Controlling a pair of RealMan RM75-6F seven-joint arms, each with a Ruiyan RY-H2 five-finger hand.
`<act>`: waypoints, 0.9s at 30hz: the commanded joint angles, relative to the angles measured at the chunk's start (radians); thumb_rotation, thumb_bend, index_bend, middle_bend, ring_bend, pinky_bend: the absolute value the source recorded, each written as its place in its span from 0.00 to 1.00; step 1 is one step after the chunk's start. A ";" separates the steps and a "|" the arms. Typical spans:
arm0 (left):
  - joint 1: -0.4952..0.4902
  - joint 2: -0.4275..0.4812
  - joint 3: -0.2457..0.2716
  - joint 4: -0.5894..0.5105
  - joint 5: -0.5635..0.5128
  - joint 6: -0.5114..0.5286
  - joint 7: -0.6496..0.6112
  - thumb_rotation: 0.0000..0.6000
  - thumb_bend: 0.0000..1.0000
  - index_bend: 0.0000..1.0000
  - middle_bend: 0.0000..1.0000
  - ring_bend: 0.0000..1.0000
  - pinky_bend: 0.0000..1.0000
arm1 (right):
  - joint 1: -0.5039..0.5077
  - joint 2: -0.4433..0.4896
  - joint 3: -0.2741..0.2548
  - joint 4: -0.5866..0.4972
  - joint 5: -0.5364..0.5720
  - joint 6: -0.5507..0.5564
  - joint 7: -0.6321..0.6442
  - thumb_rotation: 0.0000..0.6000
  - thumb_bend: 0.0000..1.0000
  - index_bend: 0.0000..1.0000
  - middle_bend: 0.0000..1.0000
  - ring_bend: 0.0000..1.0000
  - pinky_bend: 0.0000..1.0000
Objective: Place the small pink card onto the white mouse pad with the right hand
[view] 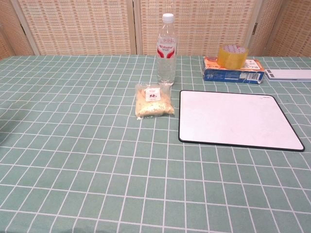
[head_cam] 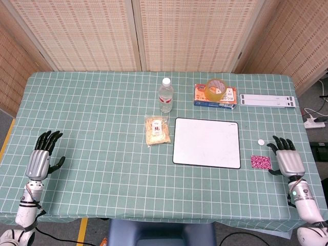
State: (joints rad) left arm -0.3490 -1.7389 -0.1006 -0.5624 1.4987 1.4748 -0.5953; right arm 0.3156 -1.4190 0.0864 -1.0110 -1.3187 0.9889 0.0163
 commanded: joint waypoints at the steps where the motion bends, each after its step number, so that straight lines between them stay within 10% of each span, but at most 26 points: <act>1: -0.002 0.000 0.000 0.000 -0.002 -0.007 -0.002 1.00 0.27 0.14 0.09 0.00 0.00 | 0.025 0.024 0.005 -0.049 0.051 -0.062 -0.072 1.00 0.05 0.23 0.00 0.00 0.00; 27: -0.010 0.014 0.000 -0.034 -0.006 -0.022 -0.014 1.00 0.27 0.14 0.09 0.00 0.00 | 0.073 -0.021 0.008 -0.040 0.140 -0.142 -0.183 1.00 0.09 0.32 0.00 0.00 0.00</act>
State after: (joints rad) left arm -0.3590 -1.7252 -0.1011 -0.5956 1.4927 1.4525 -0.6097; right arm 0.3880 -1.4383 0.0946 -1.0524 -1.1791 0.8483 -0.1680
